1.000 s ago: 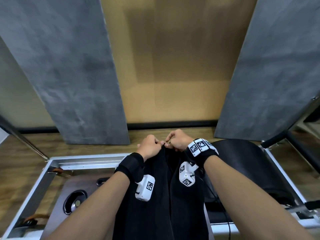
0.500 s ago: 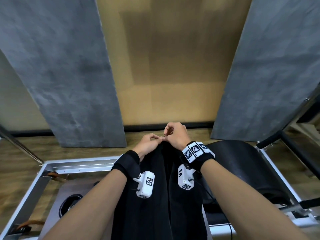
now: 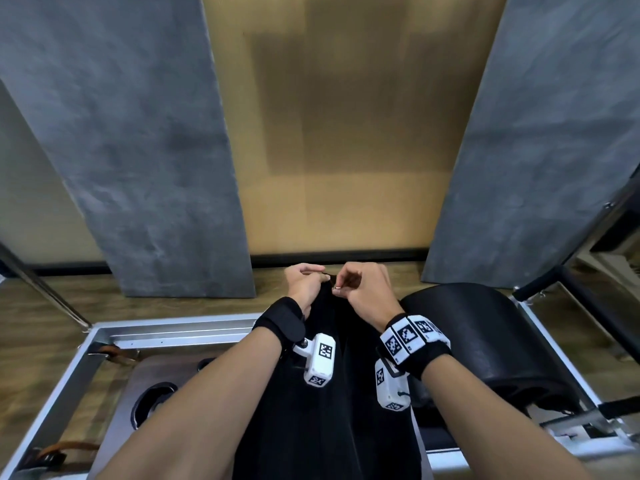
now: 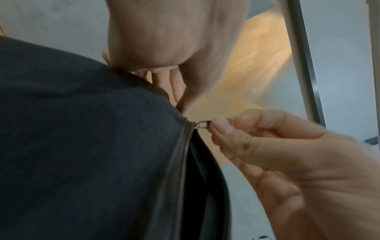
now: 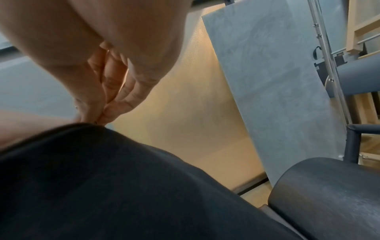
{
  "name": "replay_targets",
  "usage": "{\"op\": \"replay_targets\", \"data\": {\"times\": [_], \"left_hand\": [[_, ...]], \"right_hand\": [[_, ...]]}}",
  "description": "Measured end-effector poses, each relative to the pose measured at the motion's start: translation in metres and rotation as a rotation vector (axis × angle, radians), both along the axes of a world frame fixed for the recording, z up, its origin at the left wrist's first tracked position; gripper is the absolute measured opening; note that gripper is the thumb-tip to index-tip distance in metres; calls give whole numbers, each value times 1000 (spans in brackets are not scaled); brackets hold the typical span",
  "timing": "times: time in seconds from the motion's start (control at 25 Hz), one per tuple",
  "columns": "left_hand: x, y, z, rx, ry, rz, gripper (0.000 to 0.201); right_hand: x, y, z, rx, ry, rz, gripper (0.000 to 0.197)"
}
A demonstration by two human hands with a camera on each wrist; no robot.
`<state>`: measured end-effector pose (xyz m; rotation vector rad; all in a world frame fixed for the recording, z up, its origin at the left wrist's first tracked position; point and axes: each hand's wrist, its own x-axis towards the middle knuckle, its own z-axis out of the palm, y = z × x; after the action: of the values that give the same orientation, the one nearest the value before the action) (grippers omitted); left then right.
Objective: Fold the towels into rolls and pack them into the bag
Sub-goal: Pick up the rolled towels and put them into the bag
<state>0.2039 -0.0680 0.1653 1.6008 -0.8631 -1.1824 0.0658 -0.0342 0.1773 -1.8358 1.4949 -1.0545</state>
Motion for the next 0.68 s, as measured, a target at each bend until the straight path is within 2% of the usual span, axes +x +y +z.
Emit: {"op": "replay_targets", "data": {"times": [0.12,0.2,0.24,0.36,0.4,0.44,0.48,0.52,0.6,0.68], "left_hand": [[-1,6,-8,4,-99,12,16],[1,10,-10,4,-156,-37,12],[2,12,-10,-6,-235,-85,16],[8,41,-12,-96,-698,-268,50],[11,57,-14,-185,-812,-294,51],[14,73,-16,-272,-875,-310,44],[17,88,-17,-299,-887,-333,36],[19,100,-18,-260,-867,-361,39],[20,110,-16,-102,-793,-434,58],[21,114,-10,-29,-709,-503,66]], "right_hand": [[-4,32,1,20,-5,40,26],[-7,54,2,39,-29,41,27],[-8,62,2,50,-50,26,26],[-9,83,3,90,-107,-53,18],[-9,89,4,100,-101,-79,16],[-8,94,5,109,-94,-97,14],[-7,100,6,119,-96,-110,13],[-6,105,8,126,-100,-119,12],[-6,114,10,121,-89,-139,12],[-6,125,12,107,-65,-153,12]]}}
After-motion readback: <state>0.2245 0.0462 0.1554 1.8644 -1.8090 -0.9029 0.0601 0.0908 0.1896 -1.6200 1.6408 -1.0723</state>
